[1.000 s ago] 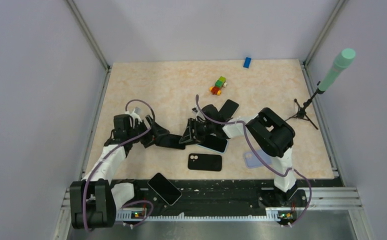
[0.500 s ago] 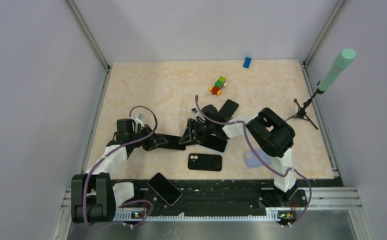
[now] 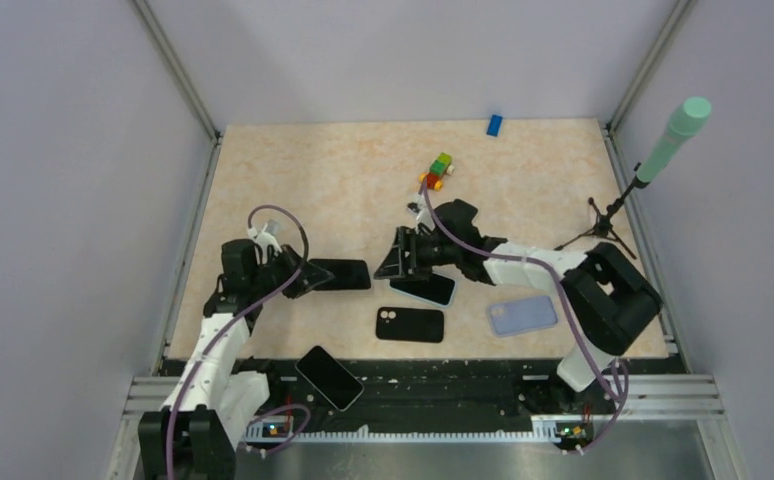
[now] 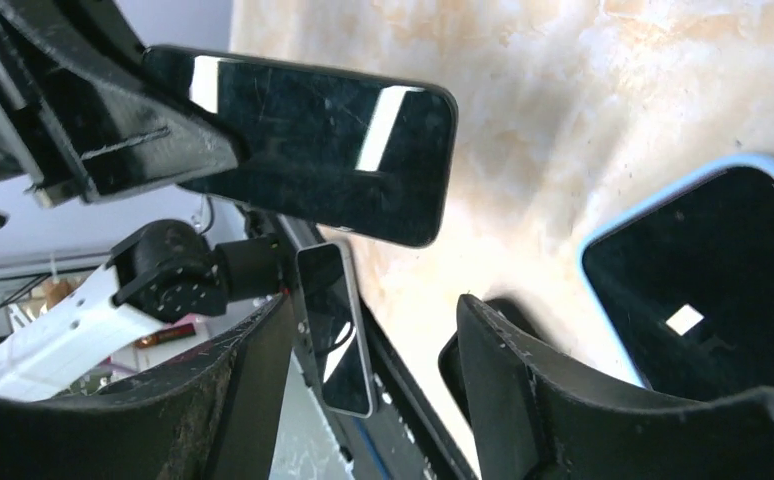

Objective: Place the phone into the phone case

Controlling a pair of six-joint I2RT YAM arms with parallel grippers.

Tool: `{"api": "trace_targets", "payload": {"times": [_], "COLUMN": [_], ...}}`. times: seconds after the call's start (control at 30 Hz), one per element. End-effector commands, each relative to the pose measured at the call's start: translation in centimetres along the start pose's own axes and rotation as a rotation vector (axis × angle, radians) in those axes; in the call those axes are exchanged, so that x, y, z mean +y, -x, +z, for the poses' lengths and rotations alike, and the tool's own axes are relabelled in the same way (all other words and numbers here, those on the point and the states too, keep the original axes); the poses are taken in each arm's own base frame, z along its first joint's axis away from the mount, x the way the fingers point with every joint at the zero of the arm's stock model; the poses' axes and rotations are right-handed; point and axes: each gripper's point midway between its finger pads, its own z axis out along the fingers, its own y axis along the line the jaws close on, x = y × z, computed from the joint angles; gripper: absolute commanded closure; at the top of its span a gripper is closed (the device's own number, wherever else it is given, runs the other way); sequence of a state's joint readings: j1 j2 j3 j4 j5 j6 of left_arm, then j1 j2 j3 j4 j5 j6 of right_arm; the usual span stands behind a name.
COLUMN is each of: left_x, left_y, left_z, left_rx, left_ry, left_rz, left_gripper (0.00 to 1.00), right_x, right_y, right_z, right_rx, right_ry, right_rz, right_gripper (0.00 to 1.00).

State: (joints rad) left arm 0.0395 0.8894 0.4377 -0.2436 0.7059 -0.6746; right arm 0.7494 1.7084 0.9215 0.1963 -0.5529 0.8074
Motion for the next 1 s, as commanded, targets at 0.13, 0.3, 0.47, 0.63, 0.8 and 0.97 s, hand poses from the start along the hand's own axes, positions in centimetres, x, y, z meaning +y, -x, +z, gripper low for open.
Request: {"api": "trace_targets", "payload": {"times": [0.13,0.3,0.47,0.63,0.8,0.97], "left_x": [-7.0,-9.0,-11.0,-12.4,-12.2,-11.8], "left_y": [0.3,-1.3,-2.5,-3.6,-4.2,-4.1], "left_z": [-1.6,-1.8,-1.6,-1.3,-1.0,-0.8], "left_rx": [-0.046,-0.029,0.006,0.042,0.058,0.041], "left_ry": [-0.379,-0.523,-0.581,-0.619,-0.619,-0.611], "left_rz": [0.026,0.034,0.077,0.103,0.097,0.091], "left_gripper": [1.0,1.0,1.0,1.0,1.0,1.0], "right_x": [1.0,1.9,3.9,5.2,7.2,7.9], "right_y": [0.5,-0.6,-0.6,-0.2,0.1,-0.3], "right_z": [-6.2,-7.2,-7.9,-8.1,-8.9,-9.2], "right_rx": [-0.126,-0.104,-0.125,-0.129,-0.135,-0.11], "right_ry": [0.11,0.17,0.286,0.365,0.462,0.508], "right_rz": [-0.027,-0.049,-0.025,-0.008,-0.013,-0.013], "right_gripper": [0.37,0.36,0.37,0.42,0.64,0.94]}}
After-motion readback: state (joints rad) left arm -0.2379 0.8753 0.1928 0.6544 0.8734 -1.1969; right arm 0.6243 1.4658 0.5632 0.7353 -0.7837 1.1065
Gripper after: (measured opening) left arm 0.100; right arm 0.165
